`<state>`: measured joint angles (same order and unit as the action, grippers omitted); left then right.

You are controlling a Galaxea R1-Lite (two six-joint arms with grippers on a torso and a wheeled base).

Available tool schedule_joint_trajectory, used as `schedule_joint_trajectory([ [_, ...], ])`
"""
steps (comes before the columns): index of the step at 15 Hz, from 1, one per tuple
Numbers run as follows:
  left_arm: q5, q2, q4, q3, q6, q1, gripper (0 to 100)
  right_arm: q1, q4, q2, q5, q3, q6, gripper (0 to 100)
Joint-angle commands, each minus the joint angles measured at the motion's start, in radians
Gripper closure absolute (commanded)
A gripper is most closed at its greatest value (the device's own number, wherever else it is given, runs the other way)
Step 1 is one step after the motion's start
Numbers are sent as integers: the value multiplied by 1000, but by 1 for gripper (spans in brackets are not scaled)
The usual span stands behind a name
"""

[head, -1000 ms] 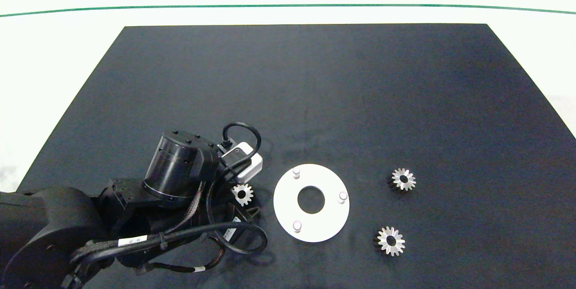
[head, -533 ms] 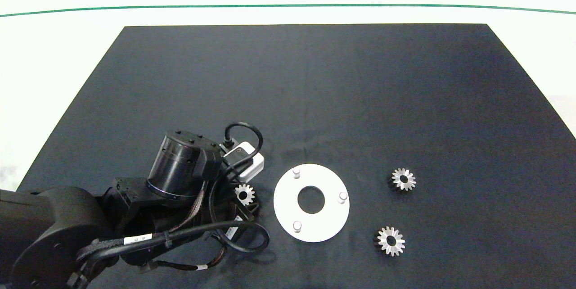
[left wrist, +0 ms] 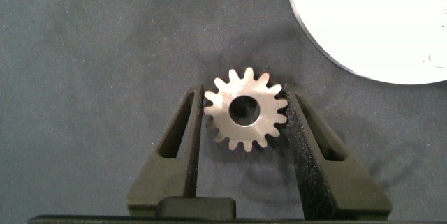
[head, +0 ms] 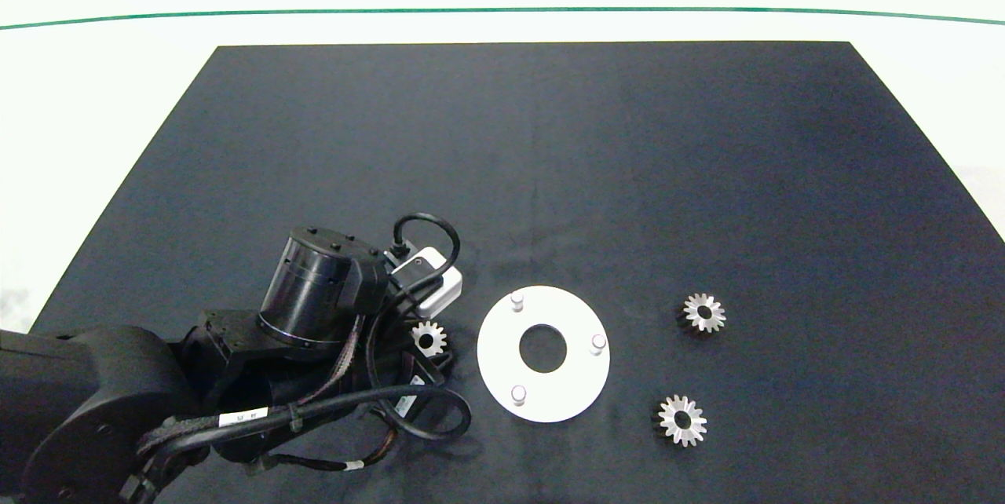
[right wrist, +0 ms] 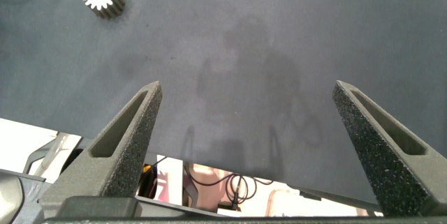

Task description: Install three planetary gears onto the carrier pins

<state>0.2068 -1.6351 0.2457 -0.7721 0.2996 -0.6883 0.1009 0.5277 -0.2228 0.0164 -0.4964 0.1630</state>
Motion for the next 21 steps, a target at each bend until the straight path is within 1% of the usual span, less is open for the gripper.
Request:
schedule_joint_trajectory([
  [1, 2, 0, 1, 4, 1, 1, 76, 0, 3, 0, 0, -2, 1, 0],
  [6, 2, 0, 0, 4, 7, 3, 85, 0, 3, 0, 0, -7, 1, 0],
  [13, 2, 6, -3, 2, 7, 23, 100, -1, 3, 0, 0, -8, 1, 0],
  [16, 2, 20, -5, 2, 7, 21, 100, -1, 3, 0, 0, -14, 1, 0],
  [17, 3, 44, -8, 2, 10, 21, 100, -1, 3, 0, 0, -14, 0, 0],
  [19, 3, 103, -68, -3, 10, 18, 100, -1, 3, 0, 0, -14, 1, 0],
  [21, 11, 156, -149, -24, 4, 10, 100, -1, 3, 0, 0, -14, 1, 0],
])
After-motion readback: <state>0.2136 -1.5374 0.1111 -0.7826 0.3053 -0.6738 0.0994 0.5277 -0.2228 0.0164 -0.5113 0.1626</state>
